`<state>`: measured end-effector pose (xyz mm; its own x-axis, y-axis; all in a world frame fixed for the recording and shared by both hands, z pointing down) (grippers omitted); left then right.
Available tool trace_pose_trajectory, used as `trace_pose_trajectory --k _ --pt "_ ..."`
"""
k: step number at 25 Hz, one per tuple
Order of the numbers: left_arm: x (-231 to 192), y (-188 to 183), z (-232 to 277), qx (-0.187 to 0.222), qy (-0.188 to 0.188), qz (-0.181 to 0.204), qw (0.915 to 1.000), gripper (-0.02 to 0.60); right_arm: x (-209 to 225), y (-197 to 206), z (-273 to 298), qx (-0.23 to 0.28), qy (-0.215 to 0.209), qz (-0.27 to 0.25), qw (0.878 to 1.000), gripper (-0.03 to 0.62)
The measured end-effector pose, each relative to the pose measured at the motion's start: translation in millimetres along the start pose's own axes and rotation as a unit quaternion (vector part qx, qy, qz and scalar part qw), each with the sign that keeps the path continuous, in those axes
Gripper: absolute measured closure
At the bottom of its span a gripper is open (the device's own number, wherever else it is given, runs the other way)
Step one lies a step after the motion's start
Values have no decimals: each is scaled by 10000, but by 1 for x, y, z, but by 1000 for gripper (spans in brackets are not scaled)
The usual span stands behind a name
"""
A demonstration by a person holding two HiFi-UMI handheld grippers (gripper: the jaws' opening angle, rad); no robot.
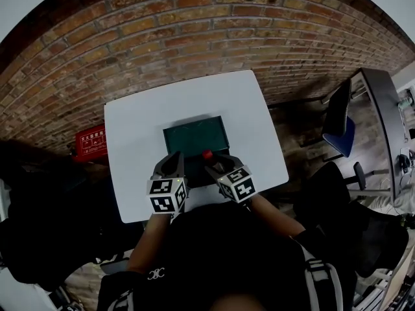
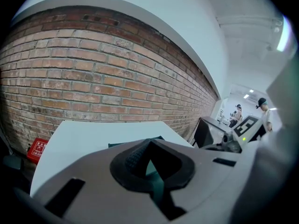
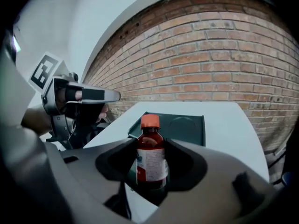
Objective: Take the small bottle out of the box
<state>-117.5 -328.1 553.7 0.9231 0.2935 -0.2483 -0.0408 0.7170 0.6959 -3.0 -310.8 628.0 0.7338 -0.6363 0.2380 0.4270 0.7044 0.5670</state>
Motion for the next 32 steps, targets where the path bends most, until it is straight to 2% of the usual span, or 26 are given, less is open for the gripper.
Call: trace_pose_trajectory --k 8,14,20,26,29,32 --pt "8 -29 -11 310 -81 241 9992 574 9 -59 -45 1039 290 61 9941 393" --pt "12 -65 -32 781 -136 310 9964 574 12 -97 -78 1615 659 -23 9847 393" --pt "19 -93 -59 1258 -247 526 9904 574 14 -136 -112 2373 802 29 9681 393" --pt "23 -113 -86 1663 -362 584 9837 574 18 -166 -146 3109 941 136 9457 393" --pt "22 -120 -97 1810 -388 550 9812 574 18 -172 -157 3307 1045 126 9379 393" --pt "22 -124 -103 1878 -414 530 9799 574 20 -174 -161 3356 1094 91 9356 393"
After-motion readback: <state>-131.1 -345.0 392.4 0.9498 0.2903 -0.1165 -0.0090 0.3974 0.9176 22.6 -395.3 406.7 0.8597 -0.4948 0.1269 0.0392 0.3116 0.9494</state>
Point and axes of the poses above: the fingertips, and each gripper's own axes: z forward along the fingers, x to its right, y out of its underside, the point moved 2 cm from there along -z, backward along the fingers, and after that the axes turned 13 degrees about -x, right-handed, at the moved point
